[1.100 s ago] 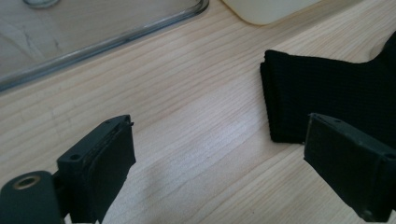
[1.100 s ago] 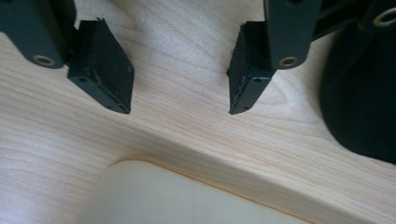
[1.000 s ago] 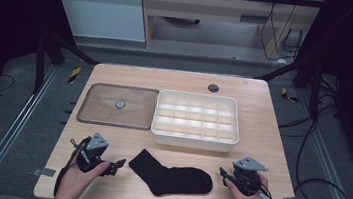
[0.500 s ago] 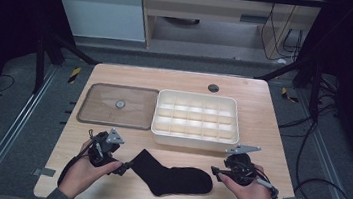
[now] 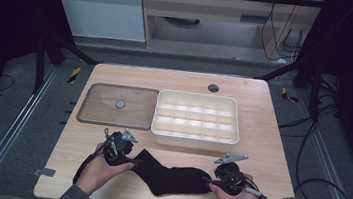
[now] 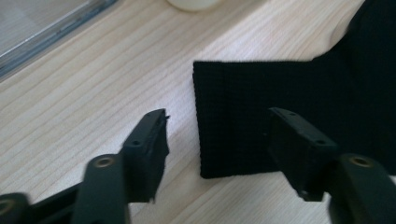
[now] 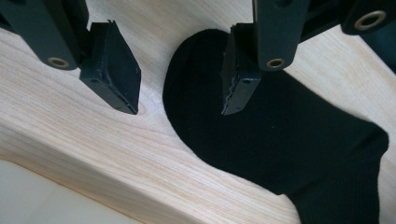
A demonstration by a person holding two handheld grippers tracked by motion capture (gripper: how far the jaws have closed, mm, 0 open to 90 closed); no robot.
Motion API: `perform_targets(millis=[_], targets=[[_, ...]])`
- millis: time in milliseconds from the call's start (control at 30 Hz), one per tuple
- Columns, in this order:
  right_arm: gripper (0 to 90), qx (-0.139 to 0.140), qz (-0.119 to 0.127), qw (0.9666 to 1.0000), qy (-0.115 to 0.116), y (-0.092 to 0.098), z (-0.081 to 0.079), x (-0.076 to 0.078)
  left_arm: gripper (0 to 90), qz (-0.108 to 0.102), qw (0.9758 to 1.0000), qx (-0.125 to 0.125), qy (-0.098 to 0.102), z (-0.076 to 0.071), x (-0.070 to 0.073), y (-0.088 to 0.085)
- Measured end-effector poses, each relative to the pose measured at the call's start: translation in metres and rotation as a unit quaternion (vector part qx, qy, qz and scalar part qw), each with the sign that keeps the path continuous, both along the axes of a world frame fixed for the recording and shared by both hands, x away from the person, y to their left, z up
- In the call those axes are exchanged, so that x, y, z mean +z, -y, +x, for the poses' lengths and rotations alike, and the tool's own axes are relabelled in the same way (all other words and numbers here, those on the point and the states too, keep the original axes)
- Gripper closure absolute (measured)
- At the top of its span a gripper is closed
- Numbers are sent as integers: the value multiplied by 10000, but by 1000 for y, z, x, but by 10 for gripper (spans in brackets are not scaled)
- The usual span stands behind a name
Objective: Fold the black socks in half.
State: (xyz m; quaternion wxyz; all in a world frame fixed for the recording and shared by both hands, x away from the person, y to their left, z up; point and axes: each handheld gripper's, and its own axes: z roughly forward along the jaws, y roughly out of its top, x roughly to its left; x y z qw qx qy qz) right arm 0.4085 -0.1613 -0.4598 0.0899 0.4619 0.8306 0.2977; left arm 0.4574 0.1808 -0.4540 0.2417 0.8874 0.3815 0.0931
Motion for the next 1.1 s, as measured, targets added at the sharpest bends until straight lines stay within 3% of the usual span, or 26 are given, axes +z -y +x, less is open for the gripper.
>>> perform_targets(millis=[100,200,267,433,667,733,1100], targets=[[459,-8,-32,10000,13,-1,-3,1,450,173,9998,2,-8,-2,-1,0],[433,66,-76,9999,22,-4,-5,2,509,241,9996,-41,-162,-3,-3,-4],[426,56,-47,10000,26,-5,-5,3,521,318,9992,-55,-236,-2,-5,-5],[401,62,-71,10000,-25,-8,0,1,538,254,9987,-100,-426,2,-8,-2],[385,119,-25,9999,-78,-10,-3,-2,594,446,9976,-134,-510,3,-9,5],[385,109,-27,9999,-55,-9,-3,-2,607,601,9966,-165,-545,4,-10,6],[382,62,-85,9999,-74,-1,2,3,733,612,9953,-271,-696,6,-12,12]])
